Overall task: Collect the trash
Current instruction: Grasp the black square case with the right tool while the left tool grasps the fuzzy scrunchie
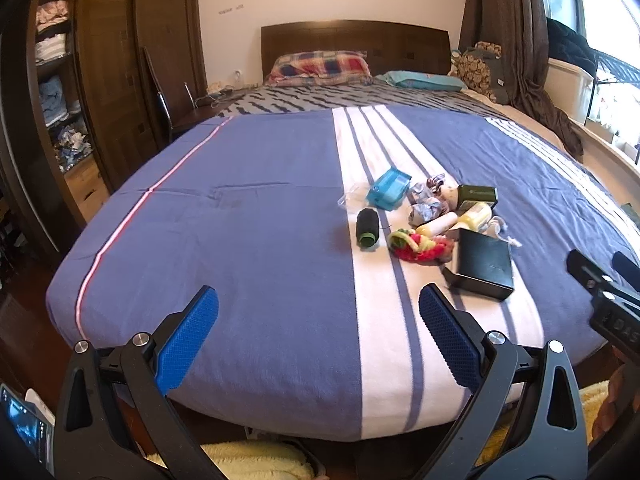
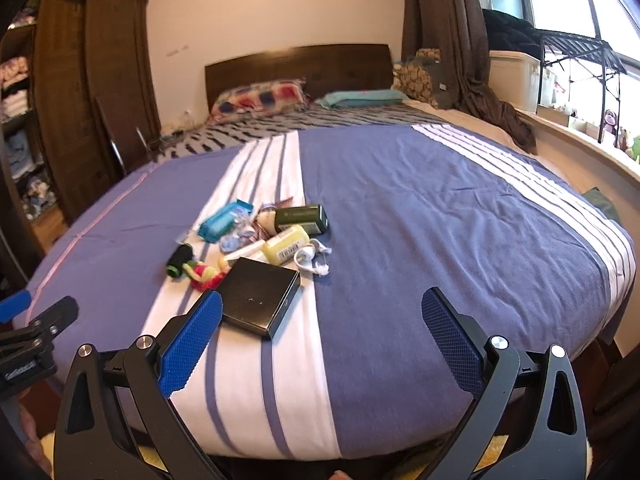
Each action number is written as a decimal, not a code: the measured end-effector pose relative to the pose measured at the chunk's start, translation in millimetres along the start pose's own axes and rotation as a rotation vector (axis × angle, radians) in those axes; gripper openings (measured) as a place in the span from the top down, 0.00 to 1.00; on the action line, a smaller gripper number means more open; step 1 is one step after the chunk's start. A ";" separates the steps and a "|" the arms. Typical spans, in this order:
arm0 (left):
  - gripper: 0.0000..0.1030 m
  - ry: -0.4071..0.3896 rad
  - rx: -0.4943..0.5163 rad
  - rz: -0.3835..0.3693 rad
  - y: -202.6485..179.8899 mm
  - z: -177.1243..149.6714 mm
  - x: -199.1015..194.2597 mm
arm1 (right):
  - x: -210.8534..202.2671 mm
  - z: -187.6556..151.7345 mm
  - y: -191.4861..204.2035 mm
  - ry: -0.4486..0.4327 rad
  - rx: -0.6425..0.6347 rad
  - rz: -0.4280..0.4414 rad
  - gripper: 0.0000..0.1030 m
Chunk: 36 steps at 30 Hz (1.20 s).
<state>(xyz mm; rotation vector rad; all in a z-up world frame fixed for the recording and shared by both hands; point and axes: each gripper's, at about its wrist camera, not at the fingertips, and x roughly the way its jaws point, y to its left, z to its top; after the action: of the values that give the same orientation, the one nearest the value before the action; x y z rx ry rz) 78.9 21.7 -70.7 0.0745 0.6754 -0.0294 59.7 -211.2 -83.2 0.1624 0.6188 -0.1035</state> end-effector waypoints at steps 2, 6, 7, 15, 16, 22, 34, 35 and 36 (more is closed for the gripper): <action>0.08 0.020 0.005 0.004 3.8 -0.8 11.0 | 18.6 2.9 6.5 0.046 0.014 0.027 0.04; 0.08 0.049 0.003 0.005 10.8 -2.2 30.4 | 55.5 4.1 24.3 0.127 0.025 0.061 0.11; 0.08 0.052 0.000 0.001 11.6 -2.8 33.5 | 61.8 3.4 27.9 0.139 0.031 0.067 0.11; 0.08 0.079 0.005 -0.023 16.4 0.4 57.5 | 95.4 4.4 50.5 0.210 0.048 0.018 0.11; 0.08 0.081 0.006 -0.027 16.4 1.2 59.5 | 100.5 3.6 50.7 0.222 0.052 0.007 0.11; 0.09 0.092 0.016 -0.051 11.8 3.5 70.2 | 109.9 1.9 47.6 0.240 0.041 0.030 0.18; 0.14 0.124 0.046 -0.163 -21.4 5.0 93.0 | 90.5 9.5 12.3 0.194 0.005 0.067 0.23; 0.14 0.126 0.057 -0.171 -27.7 5.9 95.5 | 87.7 10.6 8.0 0.187 0.006 0.066 0.23; 0.14 0.126 0.069 -0.183 -34.3 6.4 97.6 | 84.6 11.7 4.1 0.180 0.006 0.064 0.23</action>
<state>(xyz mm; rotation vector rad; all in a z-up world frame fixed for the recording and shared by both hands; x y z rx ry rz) 157.3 -13.2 -128.9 0.0807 0.8055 -0.2259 135.5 -213.4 -122.8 0.1985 0.7918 -0.0287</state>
